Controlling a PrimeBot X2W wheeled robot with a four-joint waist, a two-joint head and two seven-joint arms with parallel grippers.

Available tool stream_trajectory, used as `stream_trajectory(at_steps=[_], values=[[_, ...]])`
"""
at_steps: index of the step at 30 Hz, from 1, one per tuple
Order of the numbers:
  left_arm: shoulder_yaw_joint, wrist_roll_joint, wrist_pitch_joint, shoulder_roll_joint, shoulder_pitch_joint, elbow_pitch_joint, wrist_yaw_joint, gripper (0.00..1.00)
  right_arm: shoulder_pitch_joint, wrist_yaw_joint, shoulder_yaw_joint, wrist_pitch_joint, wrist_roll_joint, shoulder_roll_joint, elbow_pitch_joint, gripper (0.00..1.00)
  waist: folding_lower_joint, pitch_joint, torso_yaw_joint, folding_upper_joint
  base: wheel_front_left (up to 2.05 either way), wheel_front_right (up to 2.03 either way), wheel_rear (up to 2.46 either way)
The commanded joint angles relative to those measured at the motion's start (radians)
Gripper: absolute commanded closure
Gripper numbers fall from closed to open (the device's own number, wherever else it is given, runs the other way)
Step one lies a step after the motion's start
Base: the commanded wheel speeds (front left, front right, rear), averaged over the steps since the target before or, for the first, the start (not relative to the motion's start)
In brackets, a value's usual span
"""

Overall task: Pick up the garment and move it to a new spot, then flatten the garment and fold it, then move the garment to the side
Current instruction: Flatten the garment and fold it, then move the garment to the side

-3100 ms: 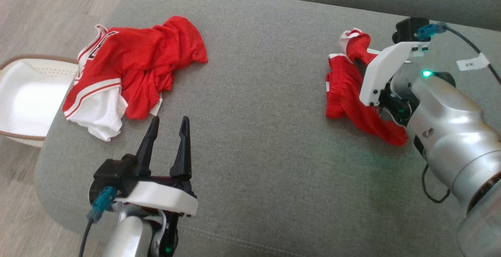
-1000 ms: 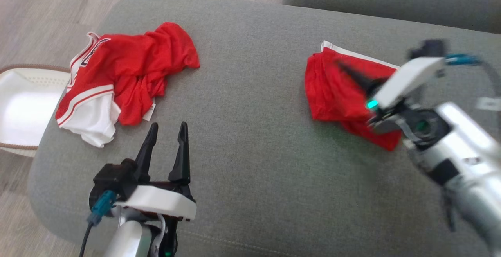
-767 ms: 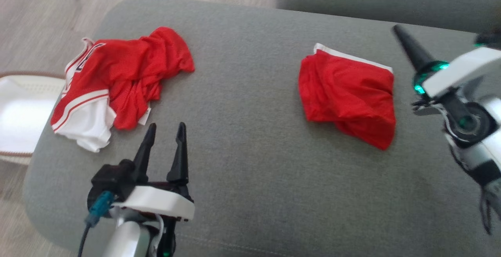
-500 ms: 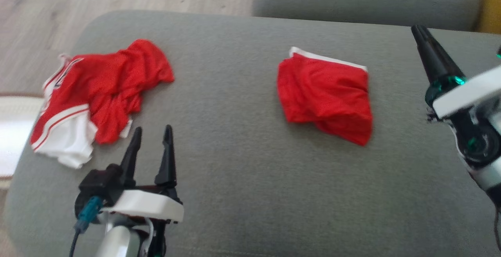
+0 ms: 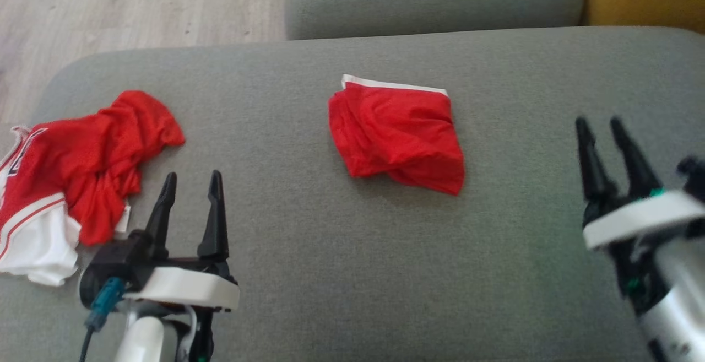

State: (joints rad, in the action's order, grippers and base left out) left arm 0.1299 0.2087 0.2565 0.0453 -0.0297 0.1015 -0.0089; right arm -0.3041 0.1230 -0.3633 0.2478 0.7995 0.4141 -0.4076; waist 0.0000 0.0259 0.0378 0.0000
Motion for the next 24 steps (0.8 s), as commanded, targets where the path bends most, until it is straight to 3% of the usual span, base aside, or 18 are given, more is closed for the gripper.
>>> stream_trajectory(at_steps=[1,5,10,14,24], values=[[-0.047,-0.013,0.005,0.005,-0.039,-0.029,-0.002,0.00,-0.001,0.008,0.022,0.012,-0.046,-0.010,0.025,0.00,0.0000,0.000,-0.007,0.0000,0.00,0.00,0.00],[-0.062,-0.042,0.005,0.005,-0.044,-0.002,-0.011,0.00,0.070,0.008,0.118,0.013,-0.241,-0.103,0.007,0.00,0.0000,-0.001,-0.017,0.0000,0.00,0.00,0.00],[-0.059,-0.056,0.005,0.005,-0.043,0.020,-0.015,0.00,0.127,0.008,0.194,0.014,-0.403,-0.200,-0.010,0.00,0.0000,-0.001,-0.021,0.0000,0.00,0.00,0.00],[-0.053,-0.059,0.005,0.005,-0.045,0.022,-0.016,0.00,0.140,0.008,0.232,0.011,-0.470,-0.247,-0.005,0.00,0.0000,0.003,-0.022,0.0000,0.00,0.00,0.00],[-0.045,-0.063,0.005,0.005,-0.054,0.023,-0.007,0.00,0.135,0.008,0.254,-0.024,-0.525,-0.272,0.029,0.00,0.0000,0.010,-0.012,0.0000,0.00,0.00,0.00]])
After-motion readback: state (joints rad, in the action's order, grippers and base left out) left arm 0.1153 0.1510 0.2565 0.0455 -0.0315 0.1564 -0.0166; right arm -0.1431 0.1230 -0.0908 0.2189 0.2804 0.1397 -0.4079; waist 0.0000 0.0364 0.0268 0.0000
